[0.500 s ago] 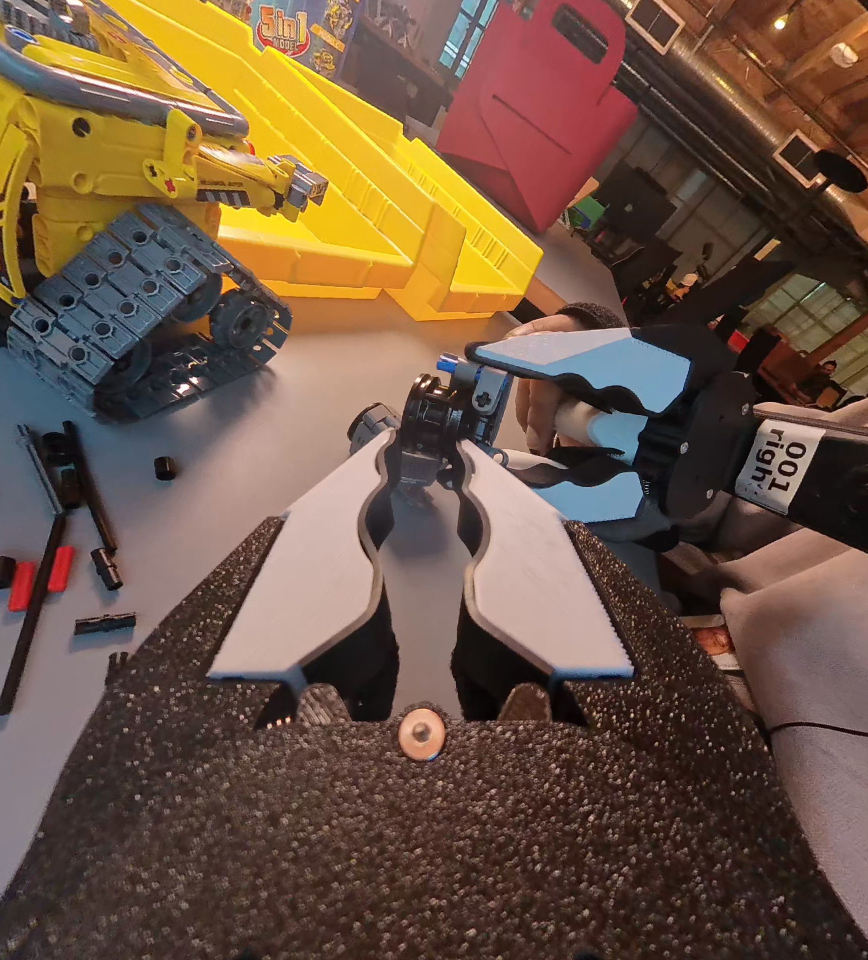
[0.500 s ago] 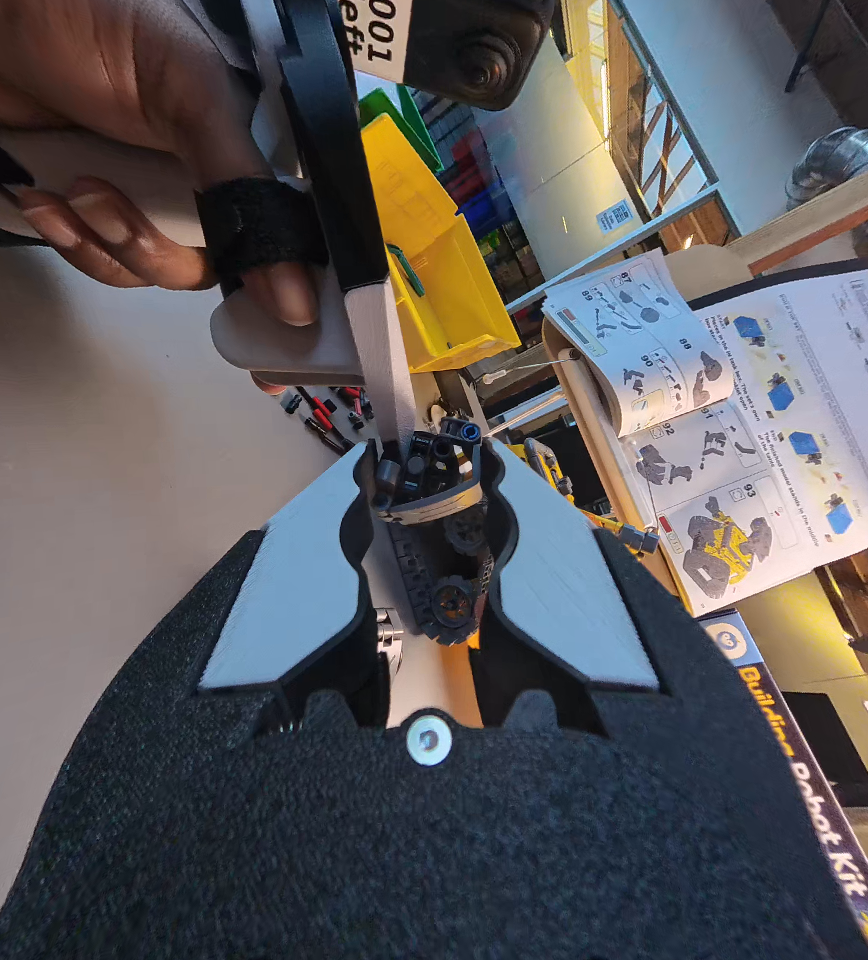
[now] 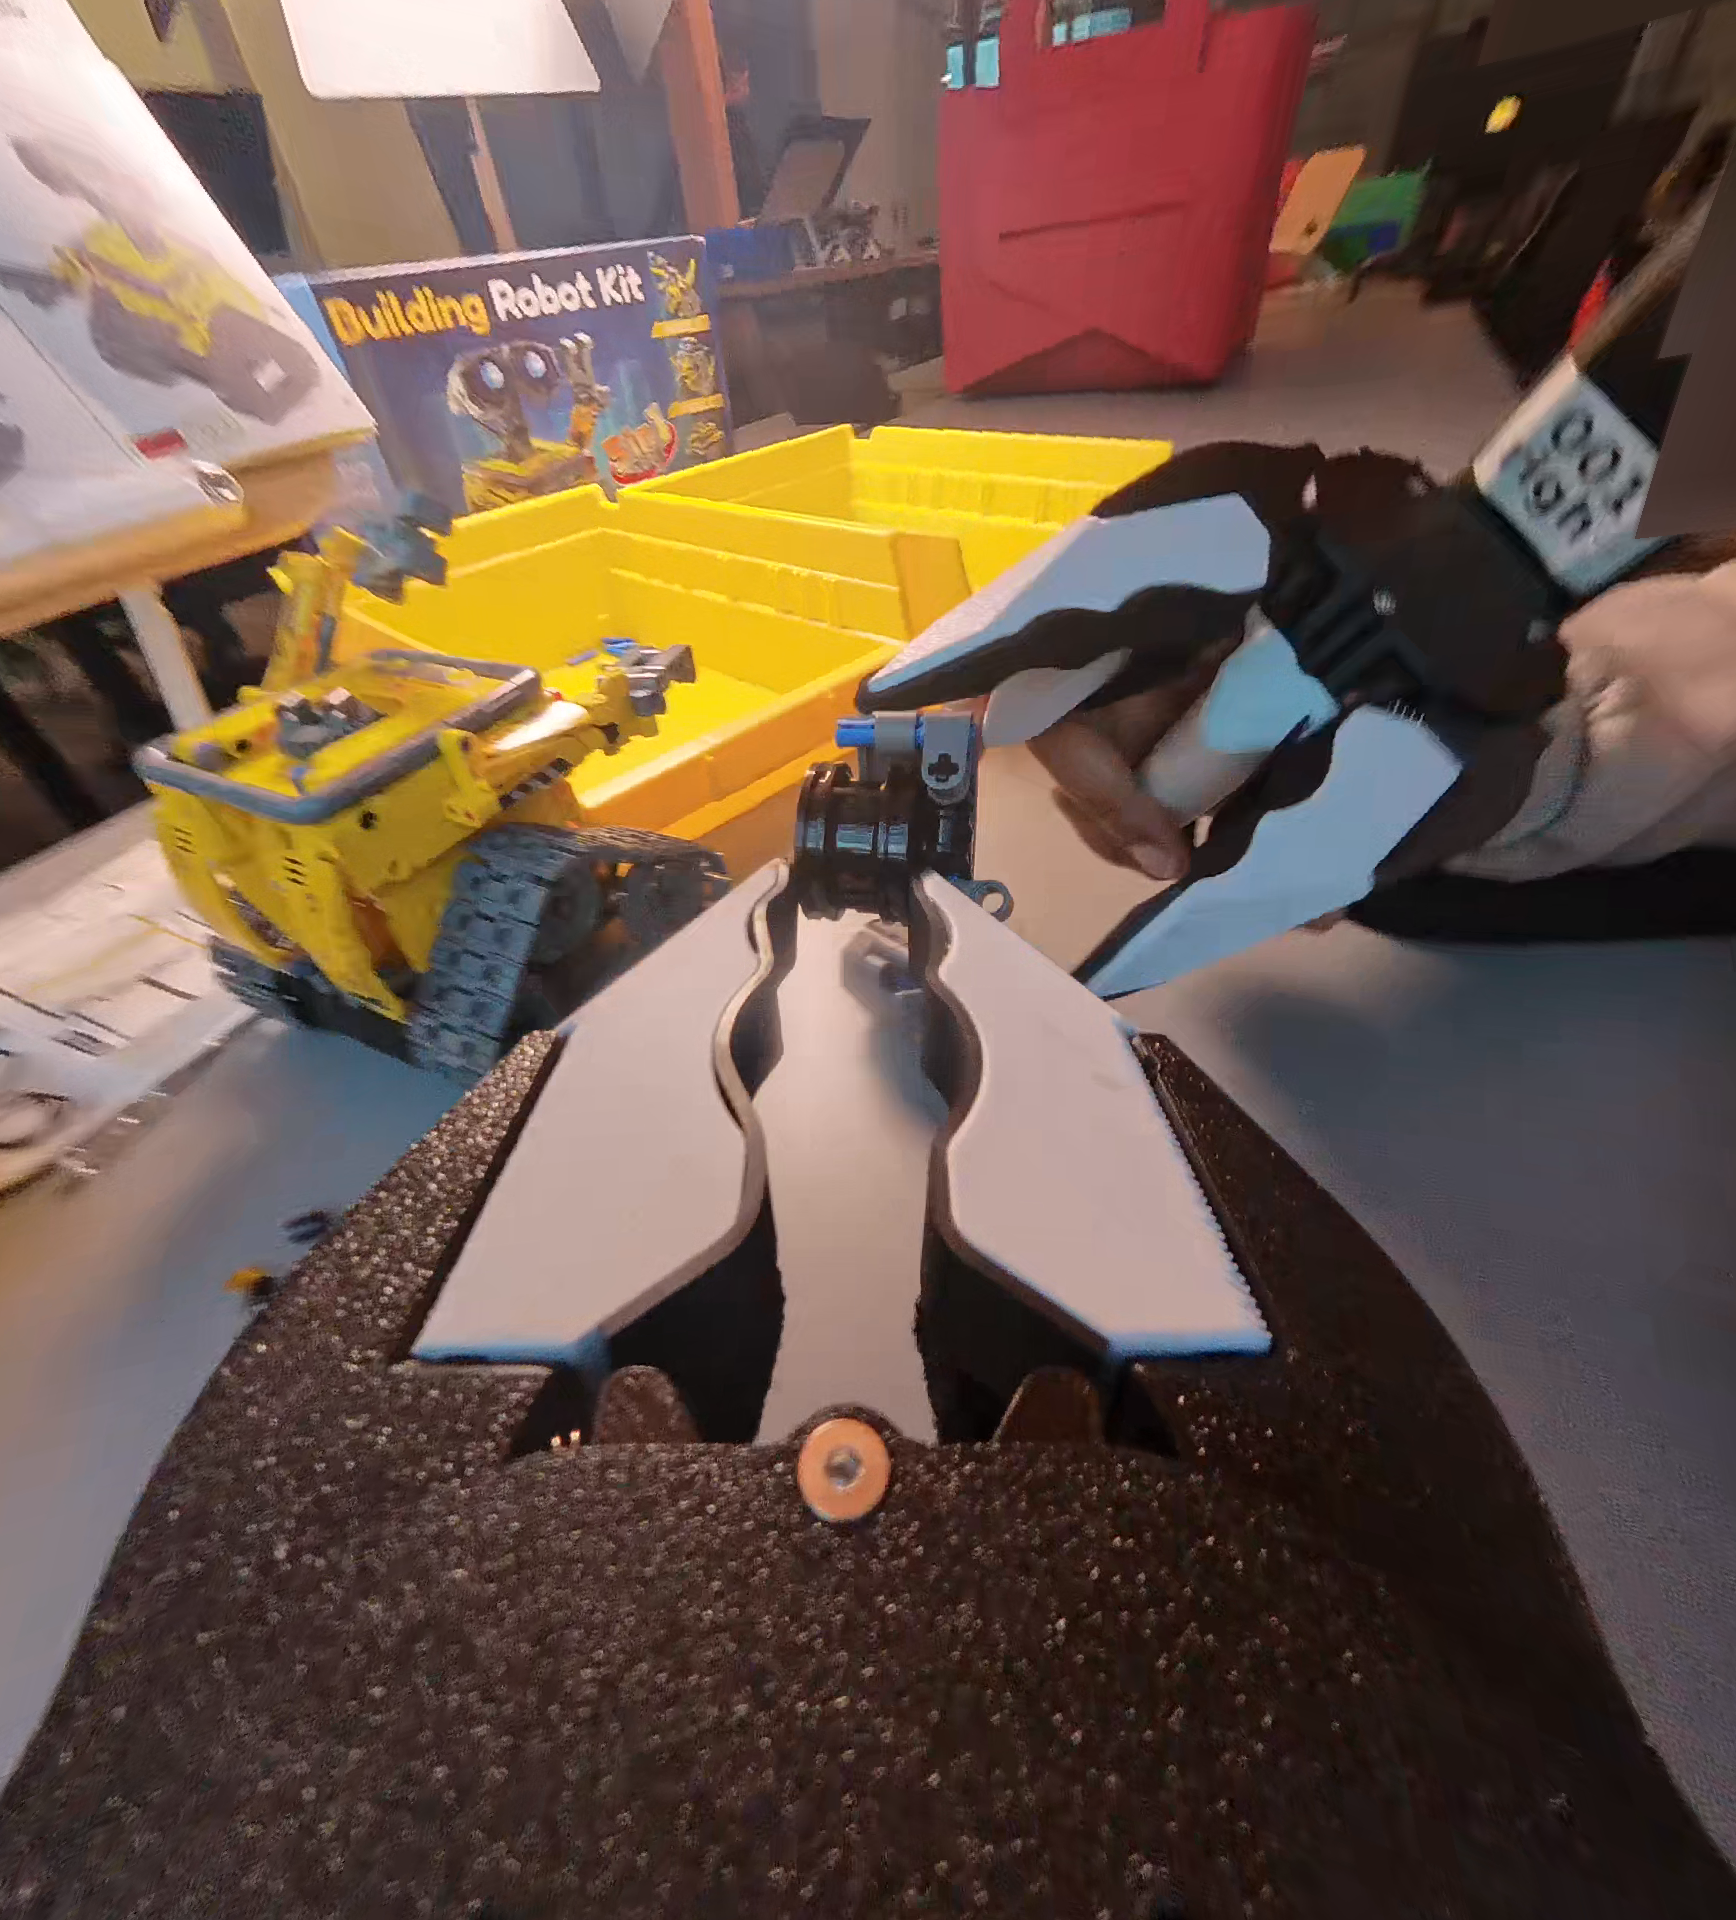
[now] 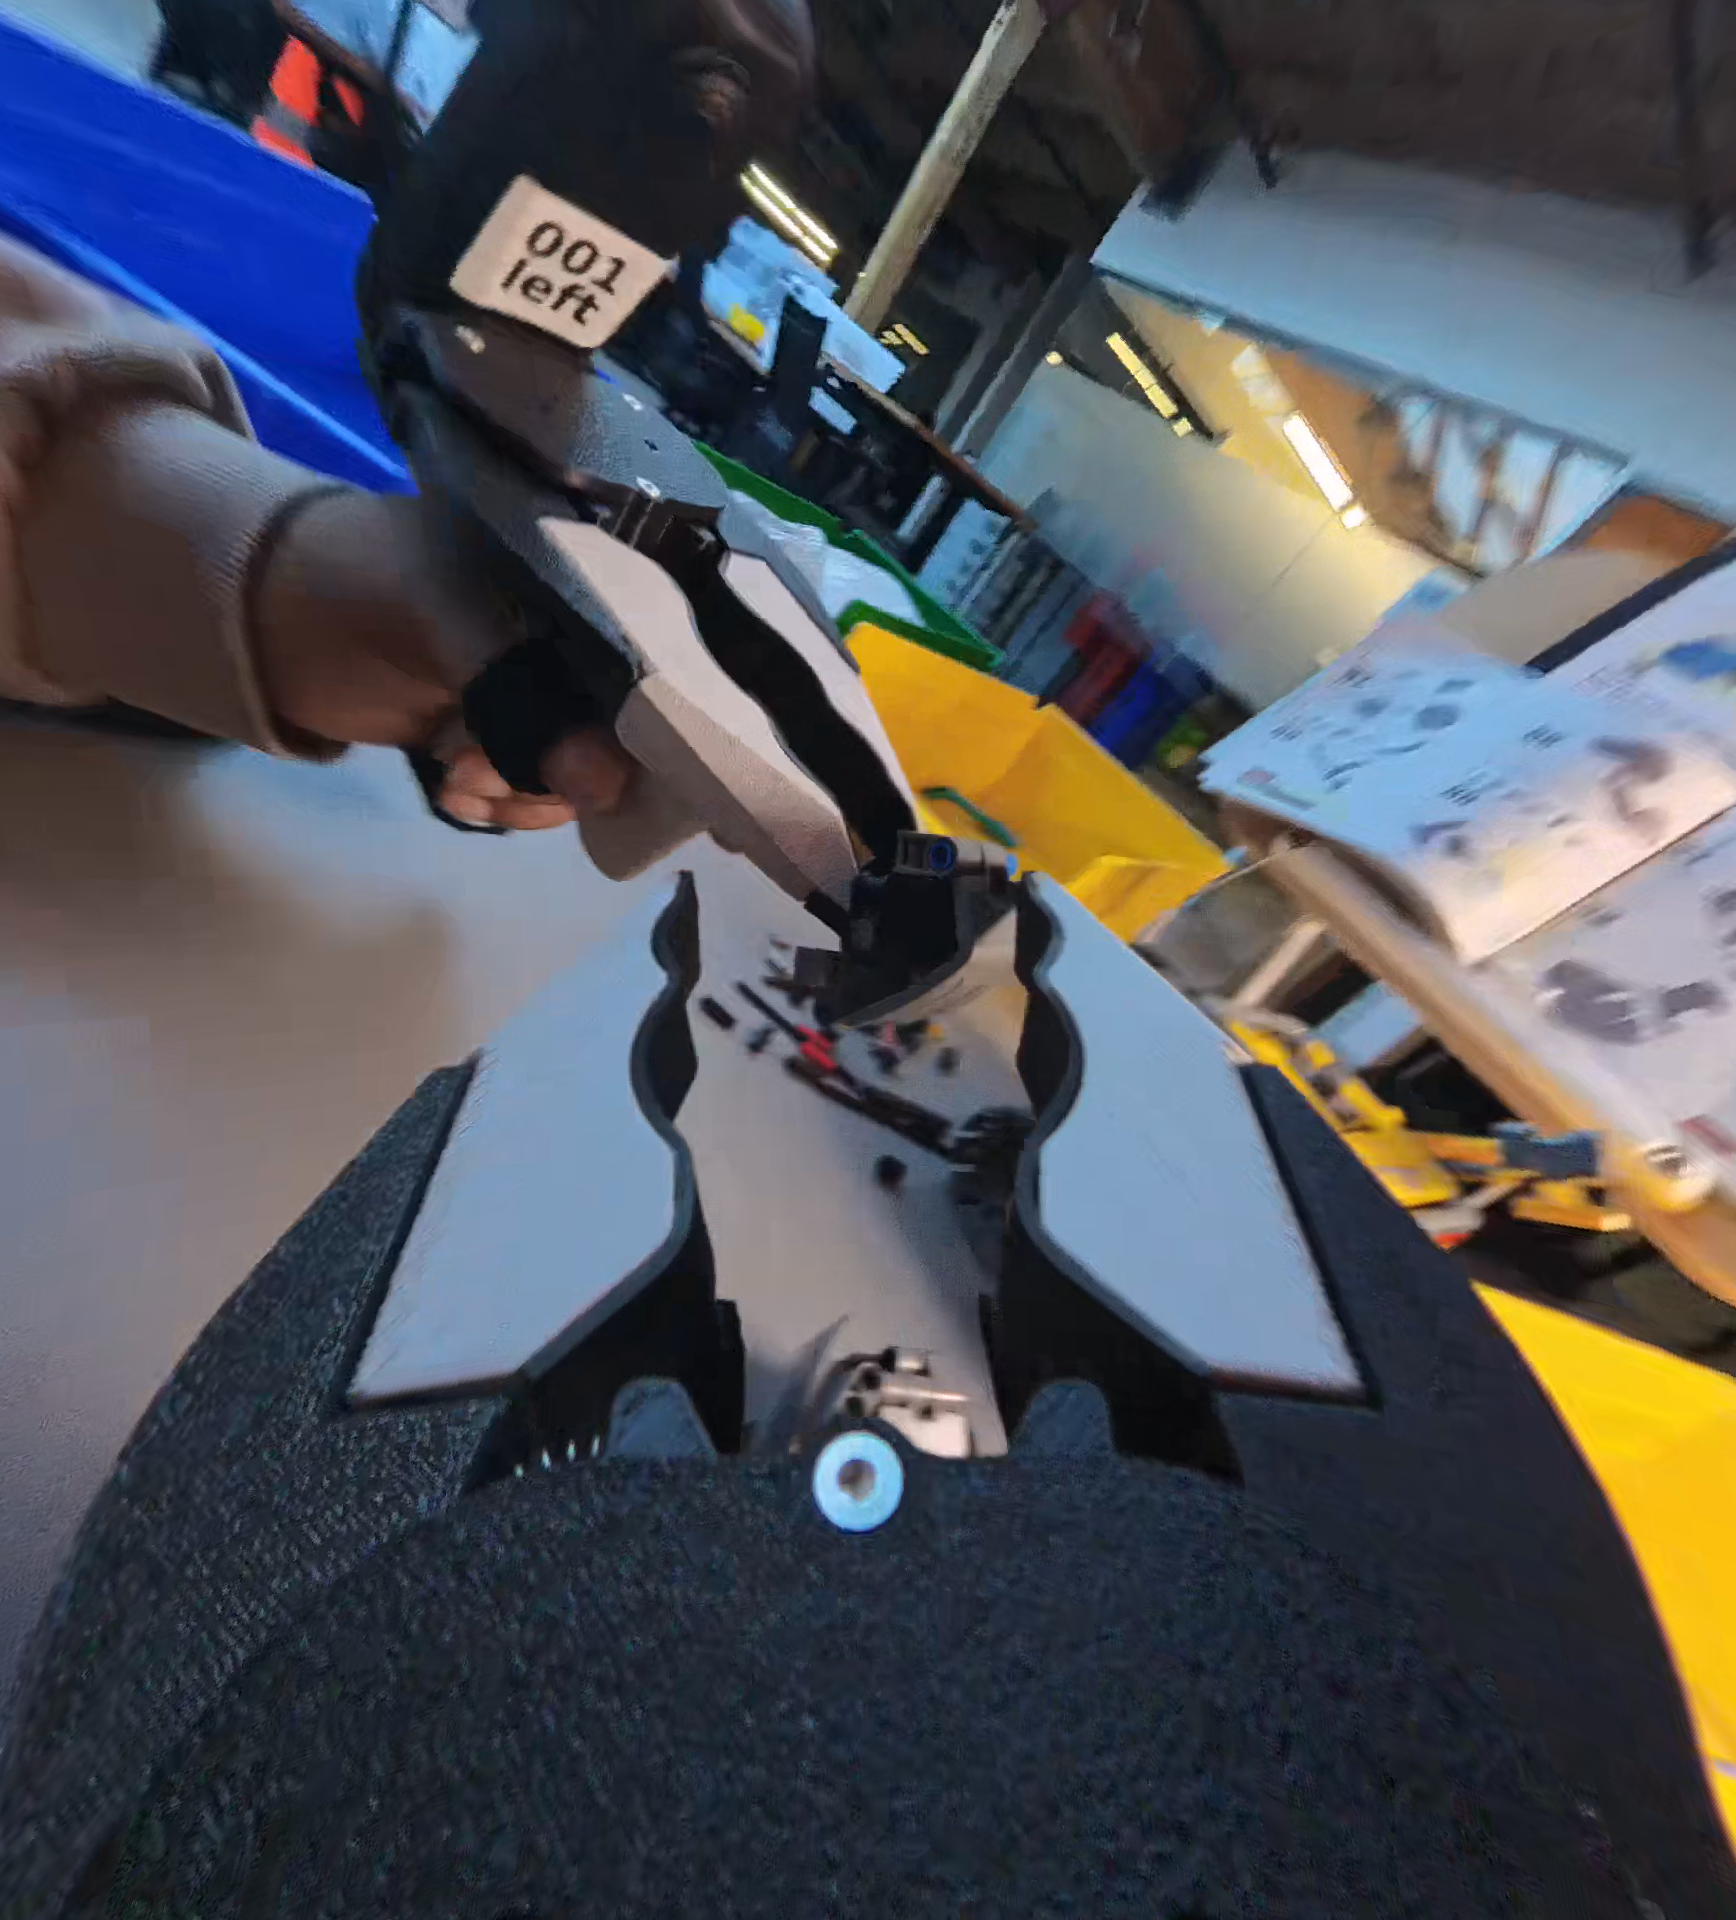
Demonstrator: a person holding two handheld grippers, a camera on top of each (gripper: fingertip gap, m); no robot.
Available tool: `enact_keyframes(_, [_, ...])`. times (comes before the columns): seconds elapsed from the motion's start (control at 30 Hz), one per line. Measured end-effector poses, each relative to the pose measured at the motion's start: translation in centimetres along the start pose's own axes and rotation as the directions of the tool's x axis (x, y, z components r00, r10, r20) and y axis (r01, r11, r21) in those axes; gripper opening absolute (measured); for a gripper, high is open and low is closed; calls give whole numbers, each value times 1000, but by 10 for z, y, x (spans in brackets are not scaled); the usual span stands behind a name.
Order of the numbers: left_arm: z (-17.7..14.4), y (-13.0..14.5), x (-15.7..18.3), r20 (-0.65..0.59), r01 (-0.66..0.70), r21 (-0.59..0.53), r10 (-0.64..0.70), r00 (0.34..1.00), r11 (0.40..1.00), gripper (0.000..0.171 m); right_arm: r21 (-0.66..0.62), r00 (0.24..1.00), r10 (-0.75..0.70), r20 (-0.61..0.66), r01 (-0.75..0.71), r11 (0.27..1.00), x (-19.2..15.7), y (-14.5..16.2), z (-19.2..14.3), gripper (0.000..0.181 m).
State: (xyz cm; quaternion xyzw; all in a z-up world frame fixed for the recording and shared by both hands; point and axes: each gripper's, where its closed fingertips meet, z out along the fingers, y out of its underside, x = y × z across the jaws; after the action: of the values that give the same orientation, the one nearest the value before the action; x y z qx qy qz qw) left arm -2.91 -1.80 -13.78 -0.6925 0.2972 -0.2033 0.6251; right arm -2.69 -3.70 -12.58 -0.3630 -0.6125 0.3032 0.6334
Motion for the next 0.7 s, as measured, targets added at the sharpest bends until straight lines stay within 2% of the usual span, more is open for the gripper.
enact_keyframes(0.07, [-7,2,-7,93,-252,-49,256,962,966,20,-5,955,279,100,-280,960,1,-1,-1,69])
enact_keyframes(0.1, [-11,2,-8,141,-407,-83,415,899,910,20,-15,903,405,139,-408,913,5,-1,-3,72])
enact_keyframes(0.17, [-17,3,-6,200,-649,-167,670,714,742,18,-63,791,579,197,-579,813,8,2,-5,69])
enact_keyframes(0.2, [-16,5,-2,202,-725,-197,751,628,660,18,-102,739,634,230,-629,771,4,4,-5,69])
enact_keyframes(0.27, [-13,9,10,189,-814,-224,843,503,536,19,-171,648,719,251,-702,692,-4,10,-2,61])
enact_keyframes(0.3, [-11,8,15,187,-839,-231,869,459,493,19,-186,623,734,270,-714,675,-9,10,-2,49])
enact_keyframes(0.33, [-10,8,18,182,-853,-233,883,433,466,19,-187,622,732,276,-713,676,-11,10,-3,34])
enact_keyframes(0.4, [-9,9,20,170,-864,-234,893,416,446,19,-193,664,693,280,-668,718,-13,12,-5,33])
enact_keyframes(0.43, [-10,10,20,171,-857,-225,885,433,463,19,-175,700,657,281,-635,752,-12,12,-7,31])
enact_keyframes(0.47, [-11,8,19,178,-833,-200,855,487,516,20,-142,734,618,282,-605,783,-10,9,-8,31])
enact_keyframes(0.53, [-15,1,15,171,-716,-112,723,669,689,29,-67,789,546,280,-552,831,-5,2,-12,30])
enact_keyframes(0.57, [-17,-3,12,155,-620,-64,622,768,782,35,-13,818,506,273,-523,852,-1,-3,-14,30])
enact_keyframes(0.63, [-22,-9,14,27,-348,54,347,938,936,38,37,838,472,274,-499,866,2,-12,-17,31])
enact_keyframes(0.67, [-24,-11,19,-76,-188,105,196,978,977,39,73,849,454,271,-489,869,4,-17,-18,30])
enact_keyframes(0.7, [-26,-14,28,-207,-17,130,44,977,991,43,108,856,440,272,-481,870,3,-22,-19,30])
